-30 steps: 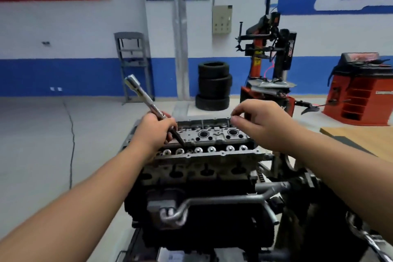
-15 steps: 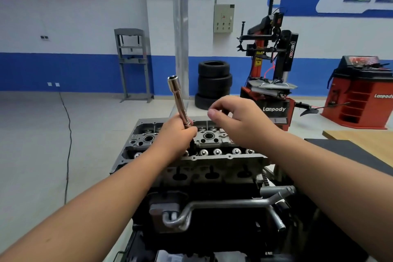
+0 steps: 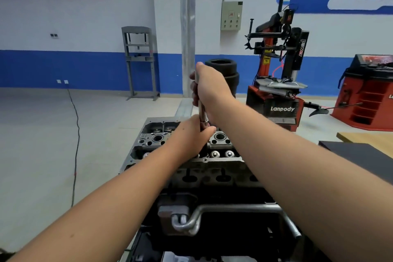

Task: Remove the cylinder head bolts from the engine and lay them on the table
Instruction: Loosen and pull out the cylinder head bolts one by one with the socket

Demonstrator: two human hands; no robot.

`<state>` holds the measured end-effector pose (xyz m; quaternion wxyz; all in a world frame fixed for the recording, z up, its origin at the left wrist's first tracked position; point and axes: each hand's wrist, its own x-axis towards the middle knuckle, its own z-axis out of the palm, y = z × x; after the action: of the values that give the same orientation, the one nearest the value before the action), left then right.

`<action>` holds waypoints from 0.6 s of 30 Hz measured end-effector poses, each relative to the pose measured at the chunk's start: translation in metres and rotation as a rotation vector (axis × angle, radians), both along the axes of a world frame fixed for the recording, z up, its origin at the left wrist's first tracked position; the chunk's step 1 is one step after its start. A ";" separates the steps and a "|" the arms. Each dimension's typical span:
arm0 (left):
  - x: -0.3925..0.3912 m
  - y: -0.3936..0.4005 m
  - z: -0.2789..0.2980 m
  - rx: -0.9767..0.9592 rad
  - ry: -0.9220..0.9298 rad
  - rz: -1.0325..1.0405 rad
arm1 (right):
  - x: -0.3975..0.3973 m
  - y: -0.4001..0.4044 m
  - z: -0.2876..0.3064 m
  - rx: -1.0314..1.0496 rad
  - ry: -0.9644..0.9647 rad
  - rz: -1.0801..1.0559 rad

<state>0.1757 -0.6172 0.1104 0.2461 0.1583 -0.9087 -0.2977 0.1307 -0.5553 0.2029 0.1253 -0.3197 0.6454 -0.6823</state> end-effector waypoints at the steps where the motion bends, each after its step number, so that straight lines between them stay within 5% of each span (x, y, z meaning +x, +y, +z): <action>1: 0.001 0.000 -0.005 0.012 0.010 -0.009 | 0.000 -0.002 -0.004 -0.050 -0.006 -0.022; 5: 0.007 -0.004 -0.019 0.178 0.130 -0.086 | -0.004 -0.004 -0.016 -0.205 -0.082 0.019; 13: 0.012 -0.010 -0.023 0.401 0.240 -0.235 | -0.024 0.005 -0.015 -0.147 -0.152 0.453; 18: 0.007 -0.012 -0.022 0.456 0.314 -0.162 | -0.022 0.010 -0.024 -0.167 0.105 0.307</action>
<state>0.1829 -0.6289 0.0884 0.3173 0.0886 -0.7789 -0.5337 0.1085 -0.5450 0.1787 0.1670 -0.4588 0.5358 -0.6888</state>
